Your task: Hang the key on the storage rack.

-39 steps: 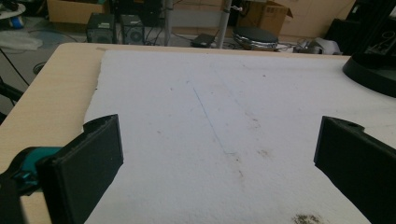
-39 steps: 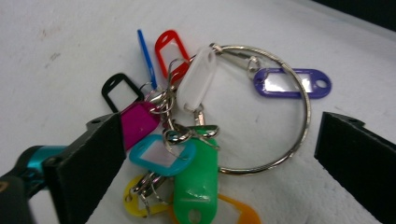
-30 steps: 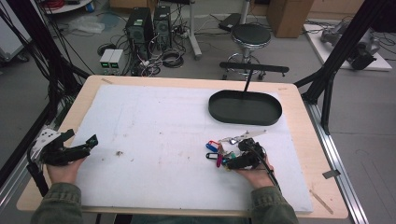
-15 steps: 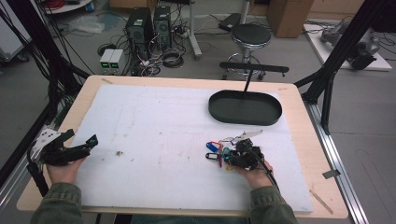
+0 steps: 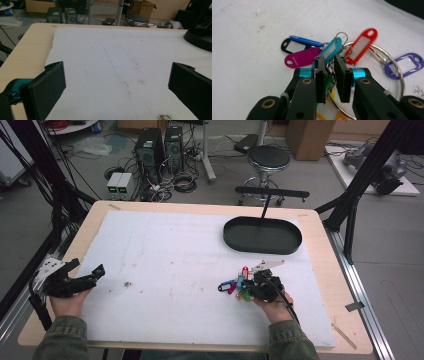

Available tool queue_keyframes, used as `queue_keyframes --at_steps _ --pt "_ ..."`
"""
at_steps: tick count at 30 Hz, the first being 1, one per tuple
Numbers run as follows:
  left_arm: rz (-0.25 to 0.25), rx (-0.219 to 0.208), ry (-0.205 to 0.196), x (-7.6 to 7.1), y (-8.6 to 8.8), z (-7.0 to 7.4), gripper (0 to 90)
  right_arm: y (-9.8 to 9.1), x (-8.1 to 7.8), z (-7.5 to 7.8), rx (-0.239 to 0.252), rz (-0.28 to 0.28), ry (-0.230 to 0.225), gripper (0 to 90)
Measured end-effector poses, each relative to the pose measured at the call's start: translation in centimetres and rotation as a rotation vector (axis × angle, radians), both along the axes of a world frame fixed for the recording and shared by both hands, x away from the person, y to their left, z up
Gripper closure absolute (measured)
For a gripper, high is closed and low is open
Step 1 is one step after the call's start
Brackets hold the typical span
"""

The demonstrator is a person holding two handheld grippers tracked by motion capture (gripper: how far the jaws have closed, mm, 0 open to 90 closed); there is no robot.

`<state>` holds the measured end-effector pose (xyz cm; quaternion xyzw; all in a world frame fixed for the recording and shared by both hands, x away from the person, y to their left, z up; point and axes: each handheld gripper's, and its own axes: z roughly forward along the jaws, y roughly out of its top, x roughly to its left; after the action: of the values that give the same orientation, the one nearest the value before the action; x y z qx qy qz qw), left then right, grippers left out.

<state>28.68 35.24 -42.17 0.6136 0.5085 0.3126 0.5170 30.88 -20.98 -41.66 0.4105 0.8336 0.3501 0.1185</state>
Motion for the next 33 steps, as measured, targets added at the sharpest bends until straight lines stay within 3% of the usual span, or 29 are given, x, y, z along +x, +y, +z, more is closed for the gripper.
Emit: queue_keyframes --at_steps 4,8,12,20,21,26,33 --pt "0.001 0.000 -0.002 0.0 0.0 0.0 1.7 -0.2 -0.1 0.7 0.026 -0.007 -0.019 81.2" --pt "0.001 0.000 0.000 0.0 0.0 0.0 1.7 -0.6 -0.2 2.3 0.068 -0.013 -0.055 83.4" --pt "0.000 0.001 -0.001 0.0 0.0 0.0 1.7 -0.7 -0.1 3.4 0.074 -0.006 -0.083 83.9" --pt "0.000 0.002 0.001 0.0 0.0 0.0 1.7 -0.8 -0.1 5.0 0.132 0.015 -0.105 84.2" --pt "-0.001 0.001 0.001 0.0 0.0 0.0 1.7 -0.8 0.0 5.3 0.159 0.033 -0.096 84.3" --pt "0.000 0.001 0.001 0.0 0.0 0.0 1.7 -0.5 0.0 6.3 0.172 0.040 -0.114 84.4" --pt "0.002 -0.001 0.001 0.0 0.0 0.0 1.7 -0.4 0.7 8.7 0.219 0.044 -0.148 84.3"
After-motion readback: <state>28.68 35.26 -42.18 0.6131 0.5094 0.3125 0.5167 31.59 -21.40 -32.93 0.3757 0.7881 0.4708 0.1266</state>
